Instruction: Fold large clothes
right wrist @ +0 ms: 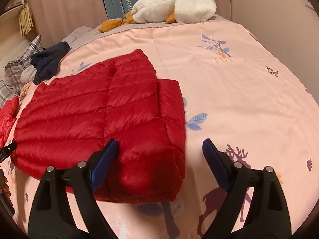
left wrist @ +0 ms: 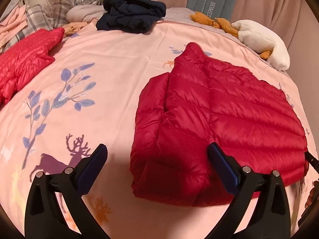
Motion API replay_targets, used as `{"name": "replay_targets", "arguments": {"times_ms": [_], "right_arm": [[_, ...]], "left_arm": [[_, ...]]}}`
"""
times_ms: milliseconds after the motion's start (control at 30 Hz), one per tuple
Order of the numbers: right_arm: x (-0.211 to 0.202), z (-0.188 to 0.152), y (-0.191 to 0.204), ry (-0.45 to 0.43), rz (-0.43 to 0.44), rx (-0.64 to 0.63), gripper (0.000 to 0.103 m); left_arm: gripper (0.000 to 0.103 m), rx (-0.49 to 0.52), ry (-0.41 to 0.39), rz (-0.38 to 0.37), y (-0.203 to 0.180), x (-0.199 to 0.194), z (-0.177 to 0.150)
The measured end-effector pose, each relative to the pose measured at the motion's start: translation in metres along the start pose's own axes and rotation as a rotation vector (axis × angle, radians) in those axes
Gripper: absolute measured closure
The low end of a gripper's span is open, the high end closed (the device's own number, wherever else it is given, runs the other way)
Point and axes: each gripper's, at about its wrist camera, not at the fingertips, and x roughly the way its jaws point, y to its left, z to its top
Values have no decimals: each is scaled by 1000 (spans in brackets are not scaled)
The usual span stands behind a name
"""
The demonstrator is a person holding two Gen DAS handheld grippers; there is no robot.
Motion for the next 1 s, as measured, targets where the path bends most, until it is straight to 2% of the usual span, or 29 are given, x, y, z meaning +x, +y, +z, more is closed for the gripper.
{"name": "replay_targets", "arguments": {"times_ms": [233,467,567,667,733,833,1000], "right_arm": [[-21,-1,14,-50,50,-34,22],[-34,-3,66,-110,170,-155,22],[-28,-8,88,-100,183,-215,22],[-15,-16,106,-62,178,-266,22],[-4,-22,113,-29,154,-290,22],[8,-28,116,17,140,-301,22],[5,-30,117,17,144,-304,22]], "left_arm": [[1,73,-87,-5,-12,-32,1],[1,268,-170,-51,-77,-48,-13],[1,338,-203,-63,-106,-48,-24],[1,365,-181,-75,-122,-35,-31],[1,388,-117,-54,-129,-16,-37],[1,387,-48,-65,-124,1,-43],[1,382,-66,-80,-119,-8,-40]]}}
